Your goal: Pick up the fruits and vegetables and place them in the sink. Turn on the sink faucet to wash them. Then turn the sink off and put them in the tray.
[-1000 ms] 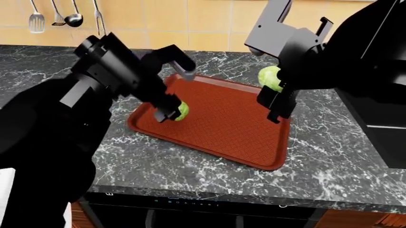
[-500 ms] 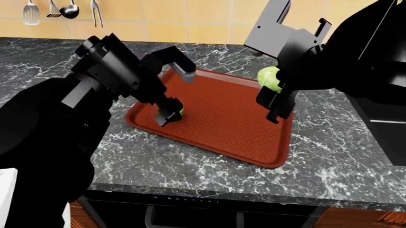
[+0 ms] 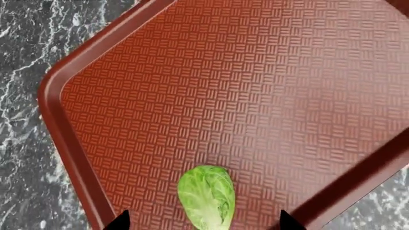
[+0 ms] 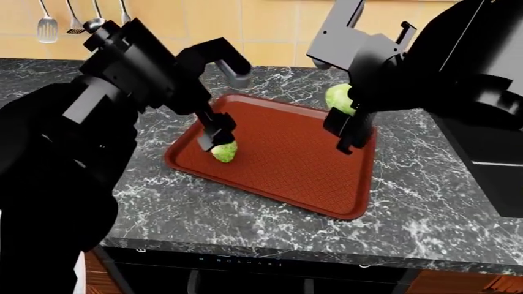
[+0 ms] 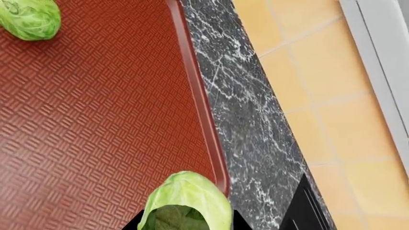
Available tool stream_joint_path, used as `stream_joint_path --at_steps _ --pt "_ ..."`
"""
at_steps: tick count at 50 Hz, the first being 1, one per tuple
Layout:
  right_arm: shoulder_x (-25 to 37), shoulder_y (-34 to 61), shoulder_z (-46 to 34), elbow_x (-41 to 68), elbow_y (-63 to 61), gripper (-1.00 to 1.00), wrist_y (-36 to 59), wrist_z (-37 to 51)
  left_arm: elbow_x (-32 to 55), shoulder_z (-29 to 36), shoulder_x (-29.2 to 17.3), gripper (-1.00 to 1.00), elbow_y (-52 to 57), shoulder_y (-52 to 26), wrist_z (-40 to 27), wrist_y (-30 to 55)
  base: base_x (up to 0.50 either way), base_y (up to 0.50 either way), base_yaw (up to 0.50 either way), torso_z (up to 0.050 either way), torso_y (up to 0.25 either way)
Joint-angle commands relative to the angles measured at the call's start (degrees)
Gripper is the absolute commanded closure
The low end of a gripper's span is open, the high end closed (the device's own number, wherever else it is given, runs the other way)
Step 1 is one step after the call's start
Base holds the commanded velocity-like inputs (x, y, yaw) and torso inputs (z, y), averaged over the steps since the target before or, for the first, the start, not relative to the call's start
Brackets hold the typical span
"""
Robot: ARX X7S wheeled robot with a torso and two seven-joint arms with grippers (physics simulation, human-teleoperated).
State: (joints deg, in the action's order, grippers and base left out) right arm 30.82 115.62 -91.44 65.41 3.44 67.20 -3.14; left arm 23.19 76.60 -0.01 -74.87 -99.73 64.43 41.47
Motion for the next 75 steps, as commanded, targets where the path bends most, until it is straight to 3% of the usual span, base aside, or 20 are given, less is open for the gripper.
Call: stream_joint_path --at_steps 1,10,28,41,55,56,68,75 --pt "-5.2 -1.9 -2.7 -5.1 7.9 1.0 -3.7 -5.7 -9.0 -4.8 0.0 -1.0 -0.1 -1.0 5.7 1.3 0.0 0.0 0.0 0.0 0.0" --pt "-14.3 -6.1 -6.0 -11.1 25.0 1.0 -11.1 -13.9 -19.4 -14.2 -1.0 -1.0 -0.1 -2.2 8.4 1.0 0.0 0.0 0.0 0.0 0.0" --pt "-30.5 -14.9 -13.5 -20.5 56.5 1.0 -22.2 -32.2 -21.8 -20.2 -2.6 -1.0 -0.1 -6.4 8.3 -1.9 0.0 0.0 0.0 0.0 0.0" --pt "-30.8 -20.4 -1.5 -38.0 55.1 1.0 -19.0 -41.2 -22.3 -20.4 -2.9 -1.0 -0.1 -6.6 8.4 -1.9 0.0 0.0 0.0 0.0 0.0" --pt "-30.8 -23.2 2.9 -46.9 54.0 1.0 -16.3 -48.3 -22.5 -20.6 -2.9 -1.0 -0.1 -6.4 8.3 -1.7 0.0 0.0 0.0 0.0 0.0" --pt "-30.8 -23.3 3.0 -47.0 54.0 -1.0 -16.3 -48.4 -22.5 -20.6 -3.0 -1.0 -0.1 -6.4 8.3 -1.8 0.0 0.0 0.0 0.0 0.0" --pt "-30.6 -20.0 3.2 -48.2 53.4 -1.0 -15.6 -49.9 -22.7 -20.8 -3.1 -1.0 -0.1 -6.2 8.4 -1.8 0.0 0.0 0.0 0.0 0.0" --pt "-20.6 -15.3 4.8 -46.3 30.1 -1.0 -2.0 -46.1 -22.7 -20.9 -3.2 -1.0 -0.1 -6.0 8.4 -1.7 0.0 0.0 0.0 0.0 0.0"
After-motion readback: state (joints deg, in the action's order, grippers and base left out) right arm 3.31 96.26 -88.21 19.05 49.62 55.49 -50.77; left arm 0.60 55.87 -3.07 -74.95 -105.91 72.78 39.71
